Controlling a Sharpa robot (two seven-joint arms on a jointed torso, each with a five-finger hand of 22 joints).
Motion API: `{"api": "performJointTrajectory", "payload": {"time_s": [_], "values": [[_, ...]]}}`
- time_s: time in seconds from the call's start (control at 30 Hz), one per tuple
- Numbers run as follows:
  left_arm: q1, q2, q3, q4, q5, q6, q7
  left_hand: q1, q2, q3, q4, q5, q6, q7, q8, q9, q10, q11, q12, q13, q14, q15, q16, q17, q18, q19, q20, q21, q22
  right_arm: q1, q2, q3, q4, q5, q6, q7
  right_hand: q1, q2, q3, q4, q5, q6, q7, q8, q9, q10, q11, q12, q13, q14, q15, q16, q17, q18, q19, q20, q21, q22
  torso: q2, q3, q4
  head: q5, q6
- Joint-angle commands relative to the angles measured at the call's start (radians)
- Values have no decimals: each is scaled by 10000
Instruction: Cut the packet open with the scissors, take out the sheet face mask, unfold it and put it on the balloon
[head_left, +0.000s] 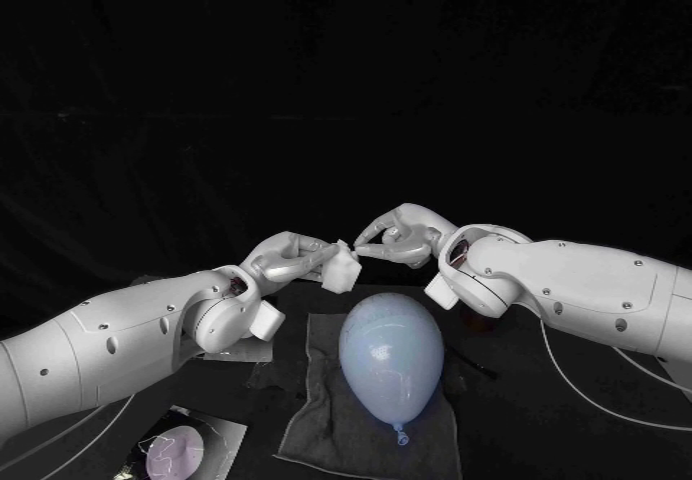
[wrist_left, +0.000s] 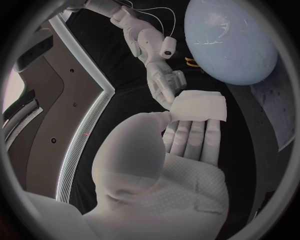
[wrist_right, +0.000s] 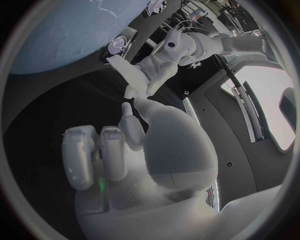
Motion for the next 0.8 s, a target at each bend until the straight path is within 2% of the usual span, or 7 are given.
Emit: {"api": "performJointTrajectory", "payload": {"time_s": [0.03, 0.17, 0.37, 0.5, 0.8], "values": [[13, -11, 11, 22, -709, -150, 225, 83, 11, 2, 31, -33, 28, -31, 46, 18, 63, -19, 16, 6, -19, -56, -9, 8, 157, -13, -61, 17, 10, 12, -29, 12, 30, 252, -184, 597, 75, -56, -50, -62, 17, 40, 45, -89, -27, 32, -3, -24, 205, 997, 72, 45, 2517, -64, 1068, 84, 36, 2634, 0, 4, 3, -15, -6], [13, -27, 10, 38, -1061, -201, 272, 109, -6, -2, 26, -33, 21, -54, 59, 31, 73, -26, 11, 4, -22, -59, -10, 9, 158, -7, -63, 20, 11, 15, -47, 13, 75, 243, -164, 747, 104, -150, -131, -71, 10, -32, 84, -209, -72, -28, 29, -94, 158, 998, 96, 49, 2523, -64, 1068, 98, 36, 2634, 6, 2, 9, -13, -3], [13, -24, 10, 56, -1385, -282, 329, 243, -143, -51, -36, -32, 25, -118, 151, 109, 136, -63, -2, -2, -22, -77, -8, 15, 157, 12, -76, 25, 11, 18, -31, 13, 113, 250, -240, 974, 132, -160, -149, -75, 12, -67, 104, -267, -93, -34, 44, -87, 162, 1005, 109, 68, 2549, -64, 1068, 108, 36, 2634, 0, -7, 8, -17, -16], [13, -25, 10, 67, -1516, -356, 343, 248, -146, -52, -39, -33, 25, -120, 154, 112, 138, -64, -2, -2, -22, -78, -8, 15, 157, 13, -76, 25, 11, 18, 2, 14, 106, 260, -206, 1055, 167, -132, -137, -82, 13, -60, 108, -287, -100, -27, 49, -70, 172, 1007, 115, 72, 2556, -64, 1068, 113, 36, 2634, 2, -9, 16, -18, -24], [13, -31, 10, 89, -1599, -415, 385, 265, -138, -47, -40, -32, 26, -123, 167, 122, 146, -67, -4, -3, -21, -79, -7, 16, 158, 17, -79, 27, 12, 17, 156, 11, -12, 118, 232, 992, 350, -80, -106, -170, 4, 26, 108, -343, -117, -26, 51, -51, 177, 1009, 124, 77, 2563, -64, 1068, 128, 36, 2634, 1, -11, 12, -27, -31]]}}
